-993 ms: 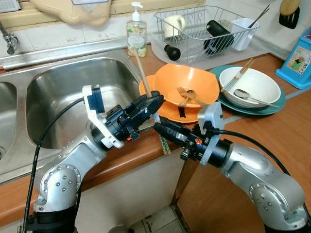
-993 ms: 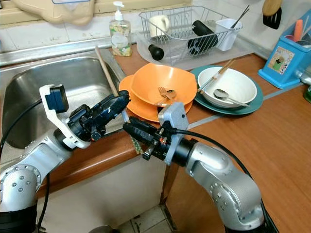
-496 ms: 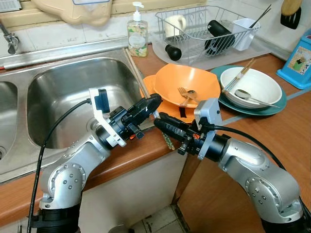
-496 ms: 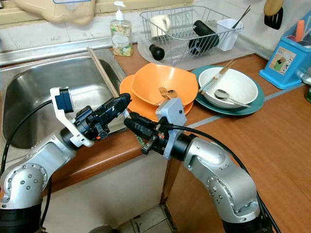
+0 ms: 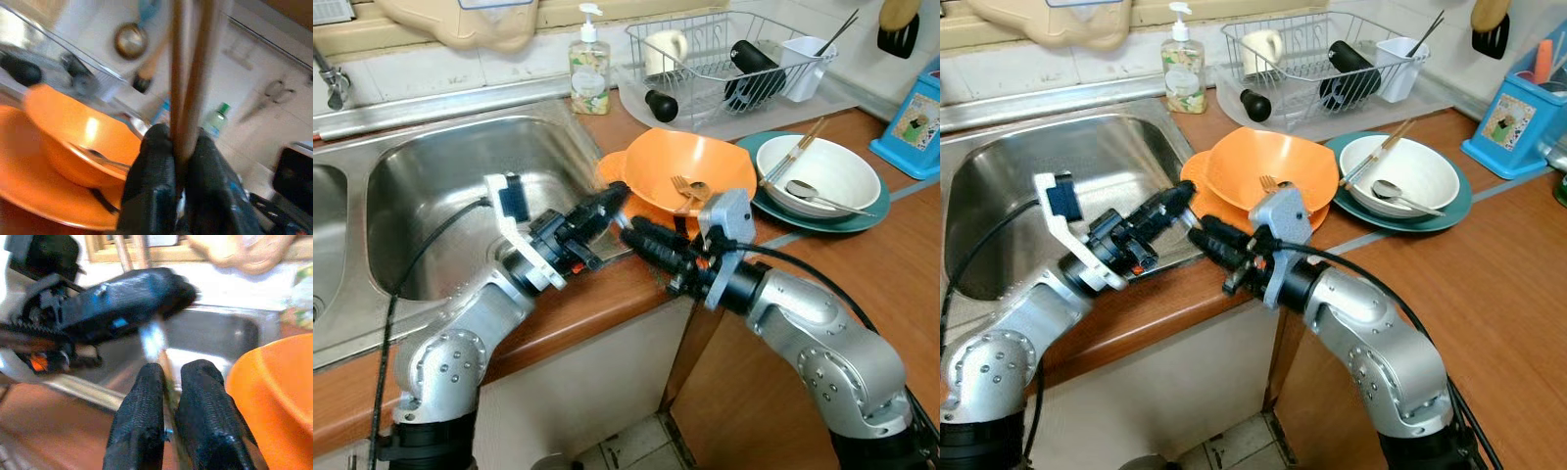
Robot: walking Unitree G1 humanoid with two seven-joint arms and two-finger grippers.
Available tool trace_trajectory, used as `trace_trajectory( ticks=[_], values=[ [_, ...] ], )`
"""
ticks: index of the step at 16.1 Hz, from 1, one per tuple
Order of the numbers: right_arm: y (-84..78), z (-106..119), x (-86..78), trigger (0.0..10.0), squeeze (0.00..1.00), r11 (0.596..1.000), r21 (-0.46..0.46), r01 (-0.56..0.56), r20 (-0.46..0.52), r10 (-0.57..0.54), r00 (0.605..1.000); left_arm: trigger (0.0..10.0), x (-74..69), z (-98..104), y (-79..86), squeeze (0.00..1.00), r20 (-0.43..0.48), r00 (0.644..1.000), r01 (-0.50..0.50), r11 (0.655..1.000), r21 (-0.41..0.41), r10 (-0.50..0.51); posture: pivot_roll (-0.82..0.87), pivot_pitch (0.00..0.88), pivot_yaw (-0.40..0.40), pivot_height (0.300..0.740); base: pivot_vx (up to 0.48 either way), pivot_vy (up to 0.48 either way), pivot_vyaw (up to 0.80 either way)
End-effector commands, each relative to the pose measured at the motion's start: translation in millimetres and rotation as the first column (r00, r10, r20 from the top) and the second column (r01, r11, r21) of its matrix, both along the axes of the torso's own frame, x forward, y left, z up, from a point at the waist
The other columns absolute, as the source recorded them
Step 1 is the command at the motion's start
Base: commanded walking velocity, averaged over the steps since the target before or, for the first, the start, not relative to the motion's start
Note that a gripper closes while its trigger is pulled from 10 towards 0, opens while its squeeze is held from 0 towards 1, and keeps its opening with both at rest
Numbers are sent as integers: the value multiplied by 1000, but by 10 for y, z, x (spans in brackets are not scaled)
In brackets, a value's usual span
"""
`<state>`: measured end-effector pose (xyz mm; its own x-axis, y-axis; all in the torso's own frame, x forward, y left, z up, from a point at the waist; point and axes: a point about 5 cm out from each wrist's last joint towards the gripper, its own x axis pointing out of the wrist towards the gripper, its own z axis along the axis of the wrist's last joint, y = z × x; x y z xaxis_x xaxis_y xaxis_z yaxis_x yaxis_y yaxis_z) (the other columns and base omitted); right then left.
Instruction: Kitchen organization
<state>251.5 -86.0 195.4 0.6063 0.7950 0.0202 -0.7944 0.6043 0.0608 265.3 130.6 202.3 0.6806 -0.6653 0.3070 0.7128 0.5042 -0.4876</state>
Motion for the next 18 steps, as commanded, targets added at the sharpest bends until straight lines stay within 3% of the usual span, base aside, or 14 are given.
trace_trajectory(
  ticks=[1, 4, 5, 6, 8, 10, 11, 12, 13, 14, 15, 16, 18],
  values=[
    [-23, 29, 32, 10000, 0, 1000, -2, 27, 18, -27, 999, 0, 41, 67, 67, 0, 28, 999, -46, 999, 16, 45, -105, 0, 30, 740, 0, 0, 0],
    [-29, 39, 10, 10000, 0, 1000, -6, 19, 18, -19, 1000, 0, 217, 69, 316, 0, 11, 978, -209, 976, 57, 208, -113, 0, 33, 740, 0, 0, 0],
    [-39, 24, -14, 10000, 0, 1000, -20, 18, 16, -18, 1000, 0, 307, 31, 447, 0, -20, 955, -293, 951, 95, 296, -114, 0, 35, 740, 0, 0, 0],
    [-38, 22, -17, 10000, 0, 1000, -22, 18, 17, -18, 1000, 0, 316, 27, 462, 0, -23, 952, -302, 948, 99, 306, -114, 0, 35, 740, 0, 0, 0],
    [-35, -8, -75, 10000, 0, 999, -53, -4, -2, 4, 1000, 0, 548, -92, 717, 0, -148, 841, -491, 849, 197, 520, -120, 0, 37, 740, 0, 0, 0],
    [-30, -22, -91, 10000, 0, 997, -70, -8, -5, 8, 1000, 0, 648, -186, 825, 0, -219, 773, -545, 800, 251, 596, -121, 0, 34, 740, 0, 0, 0],
    [-27, -34, -98, 10000, 0, 997, -79, -5, -8, 4, 1000, 1255, 752, -229, 917, 0, -256, 710, -597, 754, 274, 656, -124, 0, 33, 740, 0, 0, 0],
    [-22, -45, -109, 10000, 0, 997, -83, -2, -11, 1, 1000, 1529, 848, -264, 986, 0, -305, 646, -638, 714, 288, 700, -124, 0, 33, 740, 0, 0, 0],
    [-17, -50, -115, 10000, 149, 996, -84, -1, -14, 0, 1000, 9490, 907, -340, 1022, 0, -357, 580, -644, 681, 349, 732, -124, 0, 34, 740, 0, 0, 0],
    [-14, -51, -118, 10000, 380, 996, -85, 1, -16, -2, 1000, 10000, 939, -427, 1040, 0, -401, 528, -633, 661, 403, 749, -125, 0, 35, 740, 0, 0, 0],
    [-12, -52, -119, 10000, 847, 996, -85, 3, -17, -5, 1000, 10000, 946, -463, 1050, 1000, -400, 511, -623, 649, 437, 761, -129, 0, 38, 740, 0, 0, 0],
    [-18, -53, -123, 10000, 1000, 996, -86, 12, -15, -14, 1000, 10000, 948, -539, 1064, 1000, -398, 479, -598, 622, 505, 783, -132, 0, 46, 740, 0, 0, 0],
    [-43, -38, -126, 10000, 1000, 995, -89, 32, 1, -32, 999, 10000, 956, -588, 1080, 1000, -410, 451, -585, 610, 535, 793, -132, 0, 49, 740, 0, 0, 0]
  ],
)
